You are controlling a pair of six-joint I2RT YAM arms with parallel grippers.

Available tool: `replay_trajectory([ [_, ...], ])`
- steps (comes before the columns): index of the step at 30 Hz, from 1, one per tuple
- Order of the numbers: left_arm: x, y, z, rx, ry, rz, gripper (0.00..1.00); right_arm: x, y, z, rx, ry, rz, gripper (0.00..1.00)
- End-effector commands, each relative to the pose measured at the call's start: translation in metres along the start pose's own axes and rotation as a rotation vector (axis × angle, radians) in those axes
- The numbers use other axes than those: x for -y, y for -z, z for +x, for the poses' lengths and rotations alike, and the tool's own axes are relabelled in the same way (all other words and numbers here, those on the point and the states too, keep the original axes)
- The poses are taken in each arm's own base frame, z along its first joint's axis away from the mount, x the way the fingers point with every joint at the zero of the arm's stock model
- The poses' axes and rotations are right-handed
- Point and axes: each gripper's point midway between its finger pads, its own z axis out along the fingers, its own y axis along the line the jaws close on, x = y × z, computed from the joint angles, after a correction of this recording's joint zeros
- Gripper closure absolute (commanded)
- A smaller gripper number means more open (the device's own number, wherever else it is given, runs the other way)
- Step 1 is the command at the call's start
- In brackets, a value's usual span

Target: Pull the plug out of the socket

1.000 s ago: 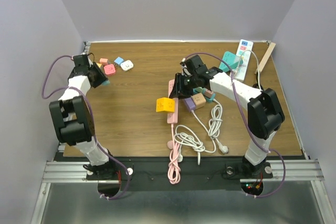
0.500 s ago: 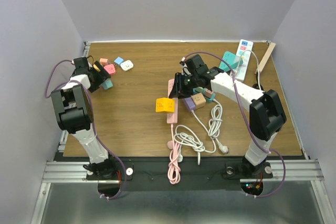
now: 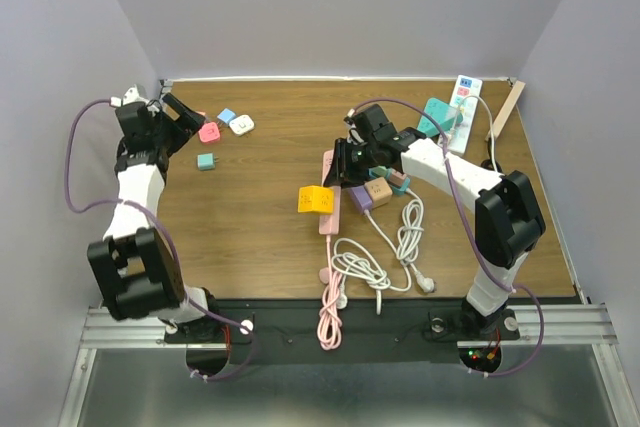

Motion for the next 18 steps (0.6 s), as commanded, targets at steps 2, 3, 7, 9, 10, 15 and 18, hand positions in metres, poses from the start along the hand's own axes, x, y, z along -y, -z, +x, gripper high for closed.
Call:
replay_trajectory([
  [2, 0.058, 0.055, 0.063, -0.170, -0.113, 0.240, 0.01, -0.018, 0.021, -0.026, 0.128, 0.027, 0.002, 1.00],
  [3, 0.077, 0.065, 0.088, -0.229, -0.156, 0.308, 0.01, -0.014, 0.016, -0.025, 0.119, 0.023, 0.011, 0.99],
  [7, 0.112, 0.107, 0.163, -0.394, -0.293, 0.467, 0.01, -0.012, 0.009, -0.026, 0.101, 0.015, 0.018, 1.00],
  [9, 0.120, 0.118, 0.179, -0.421, -0.320, 0.502, 0.01, -0.016, 0.009, -0.030, 0.107, 0.017, 0.011, 1.00],
  [10, 0.129, 0.126, 0.191, -0.441, -0.345, 0.539, 0.01, -0.017, 0.009, -0.032, 0.108, 0.014, 0.014, 1.00],
  [15, 0.152, 0.139, 0.201, -0.419, -0.373, 0.634, 0.01, -0.016, -0.010, -0.035, 0.067, 0.009, 0.006, 1.00],
  [18, 0.165, 0.138, 0.206, -0.430, -0.406, 0.664, 0.01, -0.026, -0.015, -0.041, 0.052, 0.014, -0.028, 1.00],
])
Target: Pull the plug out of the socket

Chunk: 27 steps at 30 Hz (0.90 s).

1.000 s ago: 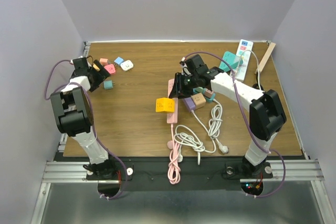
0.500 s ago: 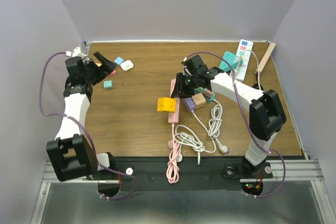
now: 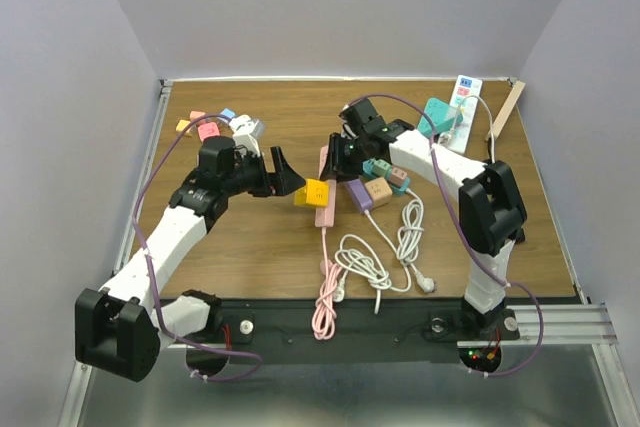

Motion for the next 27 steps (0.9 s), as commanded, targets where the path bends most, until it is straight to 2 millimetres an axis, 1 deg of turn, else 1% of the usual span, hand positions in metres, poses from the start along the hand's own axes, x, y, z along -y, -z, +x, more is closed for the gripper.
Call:
replay_trajectory([
  [1, 0.024, -0.006, -0.019, 0.043, -0.102, 0.068, 0.01, -0.037, 0.005, -0.024, 0.044, 0.044, -0.112, 1.00],
  [2, 0.024, -0.012, -0.021, 0.031, -0.108, 0.065, 0.01, -0.044, 0.008, -0.027, 0.043, 0.058, -0.138, 1.00],
  [4, 0.027, -0.018, -0.019, 0.012, -0.129, 0.066, 0.01, -0.050, 0.006, -0.029, 0.031, 0.074, -0.162, 0.99],
  [5, 0.025, -0.024, -0.018, -0.001, -0.155, 0.064, 0.01, -0.060, 0.010, -0.031, 0.022, 0.093, -0.198, 1.00],
  [7, 0.025, -0.029, -0.015, -0.023, -0.189, 0.056, 0.01, -0.066, 0.010, -0.031, 0.006, 0.109, -0.227, 1.00],
  [8, 0.017, -0.032, -0.017, -0.028, -0.191, 0.005, 0.01, -0.068, 0.010, -0.031, 0.003, 0.115, -0.236, 1.00],
  [10, 0.007, -0.032, -0.022, -0.015, -0.225, -0.051, 0.01, -0.073, 0.014, -0.031, -0.002, 0.129, -0.260, 1.00],
  [12, 0.003, -0.028, -0.027, -0.009, -0.253, -0.083, 0.01, -0.076, 0.016, -0.028, -0.017, 0.140, -0.281, 1.00],
  [18, 0.000, -0.022, -0.030, 0.007, -0.266, -0.115, 0.01, -0.081, 0.026, -0.019, -0.040, 0.172, -0.320, 1.00],
  [21, 0.006, -0.027, -0.021, -0.024, -0.252, -0.062, 0.01, -0.083, 0.028, -0.017, -0.049, 0.179, -0.336, 1.00],
  [25, 0.013, -0.034, -0.002, -0.094, -0.234, 0.011, 0.01, -0.085, 0.031, -0.029, -0.008, 0.164, -0.319, 1.00],
  [27, 0.015, -0.034, 0.003, -0.091, -0.218, 0.030, 0.01, -0.092, 0.034, -0.035, -0.002, 0.164, -0.341, 1.00],
])
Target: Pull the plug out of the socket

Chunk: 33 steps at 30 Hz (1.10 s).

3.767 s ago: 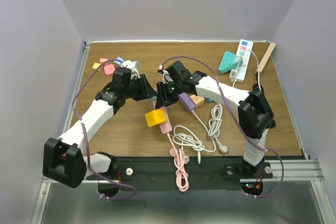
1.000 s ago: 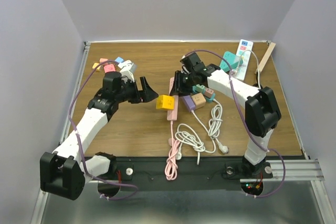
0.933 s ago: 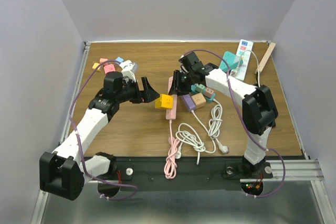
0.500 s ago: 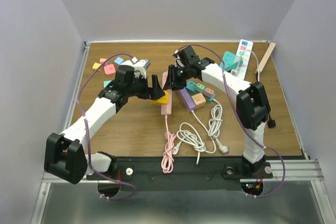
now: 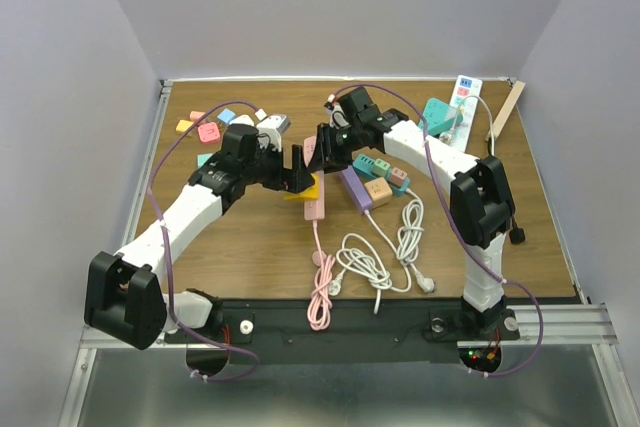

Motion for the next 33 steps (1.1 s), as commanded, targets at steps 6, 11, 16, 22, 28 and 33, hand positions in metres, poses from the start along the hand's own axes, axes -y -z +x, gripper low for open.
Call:
replay_trajectory([
  [6, 0.022, -0.003, 0.013, -0.014, -0.004, 0.132, 0.01, -0.064, 0.034, -0.031, 0.082, 0.078, -0.171, 1.00],
  [11, 0.008, -0.008, 0.013, 0.001, 0.005, 0.063, 0.22, -0.068, 0.035, -0.026, 0.061, 0.076, -0.192, 1.00],
  [16, 0.016, -0.004, -0.010, 0.065, 0.019, 0.074, 0.95, -0.040, 0.027, -0.018, 0.076, 0.059, -0.094, 1.00],
  [22, 0.025, -0.001, -0.026, 0.094, 0.012, 0.098, 0.70, -0.011, 0.016, 0.008, 0.019, 0.052, -0.031, 1.00],
  [28, 0.024, -0.009, -0.023, 0.070, 0.045, 0.103, 0.46, -0.015, 0.019, 0.008, 0.022, 0.059, -0.044, 1.00],
  [33, 0.024, -0.006, -0.033, 0.100, 0.055, 0.087, 0.23, -0.017, 0.017, 0.006, 0.019, 0.050, -0.050, 1.00],
])
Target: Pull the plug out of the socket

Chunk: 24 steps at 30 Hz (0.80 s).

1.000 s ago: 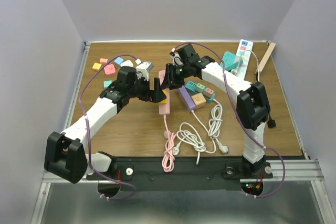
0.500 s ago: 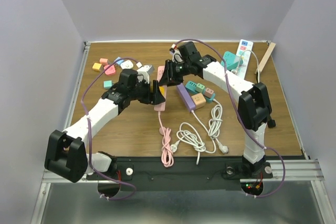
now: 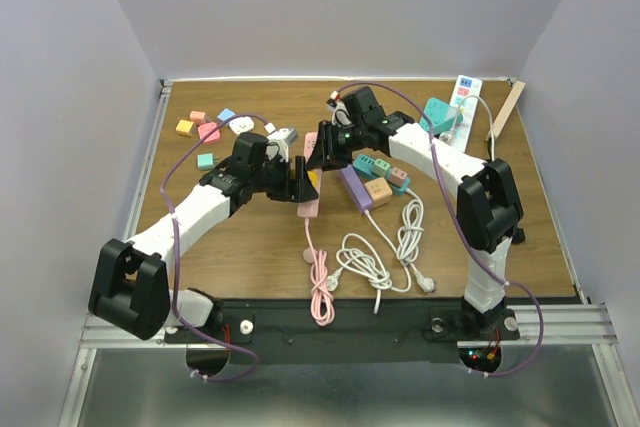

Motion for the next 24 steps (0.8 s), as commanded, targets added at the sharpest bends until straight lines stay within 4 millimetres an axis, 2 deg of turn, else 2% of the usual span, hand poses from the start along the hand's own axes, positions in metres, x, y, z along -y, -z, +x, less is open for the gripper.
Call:
replay_trajectory([
  [1, 0.023, 0.016, -0.070, 0.222, -0.064, 0.032, 0.13, -0.007, 0.008, 0.006, -0.020, 0.031, -0.006, 1.00],
  [4, 0.020, 0.016, -0.071, 0.230, -0.054, 0.015, 0.07, -0.010, 0.007, 0.006, -0.022, 0.032, -0.013, 0.99],
  [11, 0.018, 0.011, -0.064, 0.215, -0.032, 0.021, 0.07, -0.015, 0.007, 0.004, -0.024, 0.028, -0.028, 1.00],
  [17, 0.017, 0.004, -0.045, 0.162, -0.021, 0.039, 0.06, -0.019, 0.004, -0.006, -0.008, 0.018, -0.032, 1.00],
  [19, 0.014, 0.003, -0.038, 0.150, -0.020, 0.039, 0.01, -0.018, 0.001, -0.008, -0.009, 0.012, -0.031, 1.00],
  [24, 0.003, 0.007, -0.022, 0.123, -0.030, -0.007, 0.01, -0.023, 0.000, -0.018, 0.010, 0.014, -0.038, 1.00],
])
